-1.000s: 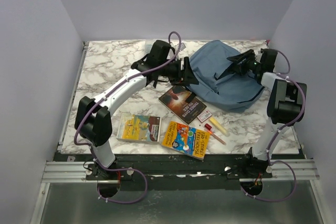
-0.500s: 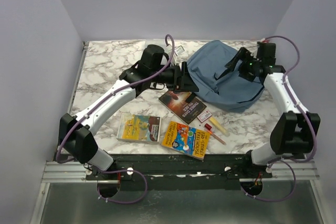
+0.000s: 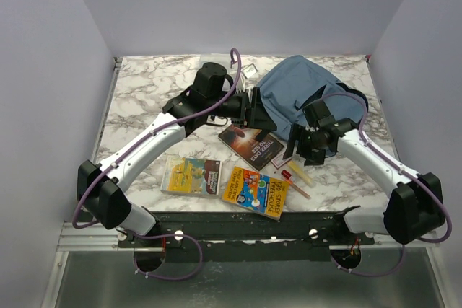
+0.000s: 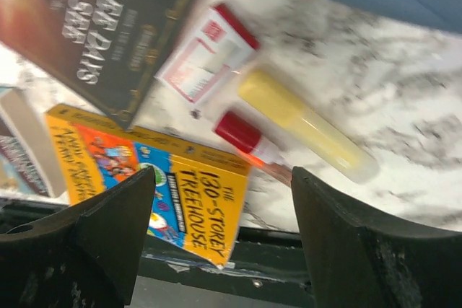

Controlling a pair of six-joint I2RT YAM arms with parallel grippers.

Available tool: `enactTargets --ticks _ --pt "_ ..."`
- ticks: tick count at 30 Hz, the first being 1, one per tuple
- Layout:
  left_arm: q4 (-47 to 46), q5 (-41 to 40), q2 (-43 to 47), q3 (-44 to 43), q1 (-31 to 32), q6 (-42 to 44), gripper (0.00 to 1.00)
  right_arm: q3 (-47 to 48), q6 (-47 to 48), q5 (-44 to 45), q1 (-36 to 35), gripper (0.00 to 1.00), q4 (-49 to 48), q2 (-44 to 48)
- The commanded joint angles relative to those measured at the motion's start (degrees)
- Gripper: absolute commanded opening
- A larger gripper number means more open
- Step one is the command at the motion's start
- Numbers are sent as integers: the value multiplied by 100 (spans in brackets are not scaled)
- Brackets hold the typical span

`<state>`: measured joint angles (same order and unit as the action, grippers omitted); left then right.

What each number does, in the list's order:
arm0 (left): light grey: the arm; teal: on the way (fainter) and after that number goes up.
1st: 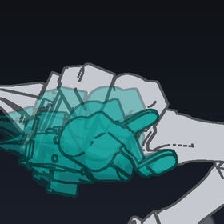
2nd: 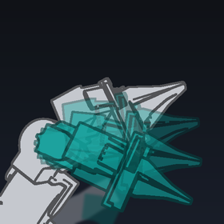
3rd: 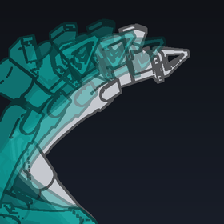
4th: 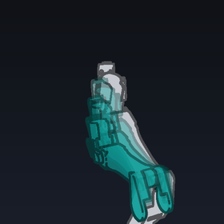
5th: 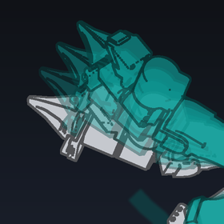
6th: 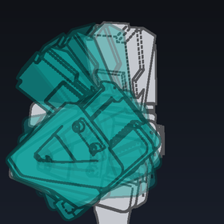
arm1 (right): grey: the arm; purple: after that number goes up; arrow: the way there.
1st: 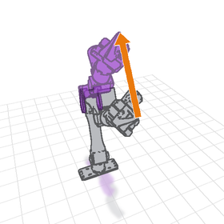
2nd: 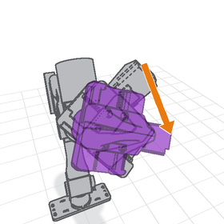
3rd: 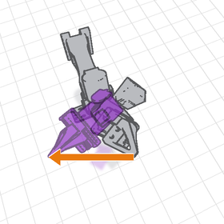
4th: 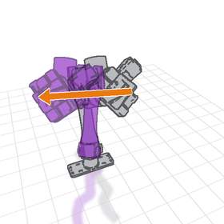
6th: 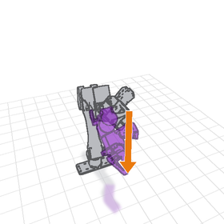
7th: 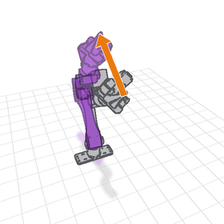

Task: Pack the student bag
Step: Adjust the student bag at the center of the board, then pick up the stationery from the center of the board.

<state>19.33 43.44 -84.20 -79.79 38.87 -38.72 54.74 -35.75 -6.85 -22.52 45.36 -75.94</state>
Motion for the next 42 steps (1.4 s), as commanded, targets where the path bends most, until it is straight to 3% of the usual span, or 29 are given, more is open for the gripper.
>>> enactTargets --ticks 1,5,7,23,33,37,42 --pt "-107 226 197 25 33 66 76 -340 -537 1011 -47 79 733 290" --pt "-114 286 113 15 34 32 76 -583 -888 1546 -50 78 875 357" --pt "-122 294 51 26 37 30 76 -717 -1112 1589 -45 72 903 419" --pt "-122 358 -149 -19 -7 119 76 -868 -436 1563 -50 73 113 -481" --pt "-177 456 -240 7 -94 45 76 -883 -498 1621 -45 71 -164 -894" --pt "-253 511 -233 44 -104 -21 76 -995 -570 1592 -45 60 -201 -737" --pt "-385 559 -263 96 -112 -119 76 -1121 -749 1577 -50 60 -174 -600"
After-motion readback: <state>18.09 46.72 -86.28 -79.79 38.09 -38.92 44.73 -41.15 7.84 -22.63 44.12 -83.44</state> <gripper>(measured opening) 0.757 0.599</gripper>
